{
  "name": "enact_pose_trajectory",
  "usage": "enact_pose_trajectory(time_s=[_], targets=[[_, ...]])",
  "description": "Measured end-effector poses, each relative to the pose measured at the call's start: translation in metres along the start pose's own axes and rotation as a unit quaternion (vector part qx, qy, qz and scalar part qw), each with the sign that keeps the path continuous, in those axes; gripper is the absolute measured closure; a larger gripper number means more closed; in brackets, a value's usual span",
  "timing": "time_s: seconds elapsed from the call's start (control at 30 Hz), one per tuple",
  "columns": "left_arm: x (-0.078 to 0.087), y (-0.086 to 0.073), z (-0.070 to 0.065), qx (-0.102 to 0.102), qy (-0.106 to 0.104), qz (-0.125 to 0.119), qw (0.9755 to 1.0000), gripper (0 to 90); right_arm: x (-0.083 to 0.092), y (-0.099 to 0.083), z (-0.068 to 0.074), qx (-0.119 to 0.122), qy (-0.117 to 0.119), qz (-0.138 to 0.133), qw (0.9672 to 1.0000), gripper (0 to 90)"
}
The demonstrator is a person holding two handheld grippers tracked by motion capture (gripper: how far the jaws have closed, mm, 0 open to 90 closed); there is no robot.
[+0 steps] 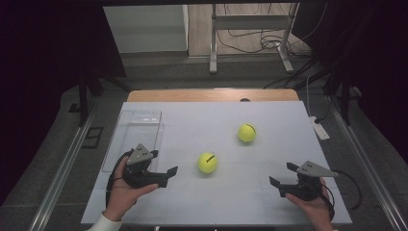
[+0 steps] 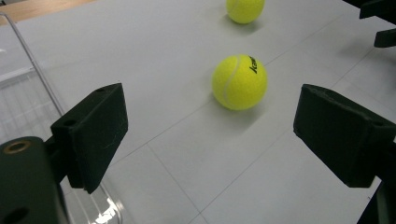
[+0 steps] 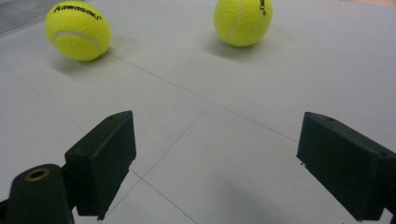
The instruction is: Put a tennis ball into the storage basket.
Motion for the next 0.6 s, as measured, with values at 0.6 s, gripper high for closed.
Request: enact_pose_trajectory(time_s=[0.6], targets=[[-0.014, 0.017, -0.016, -0.012, -0.017, 0.001, 0.9998, 10.5, 0.000, 0.000, 0.000, 0.001, 0.001, -0.001, 1.0000, 11.8]])
Point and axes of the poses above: each handheld gripper's, and its own axes: x roughly backward along the jaws, y roughly out of its top, z roughly to its left, the point moved 9 cm from there along -x, roughly forward along the jaws, and after that the axes turned 8 degrees about y, right-handed, at the moved point
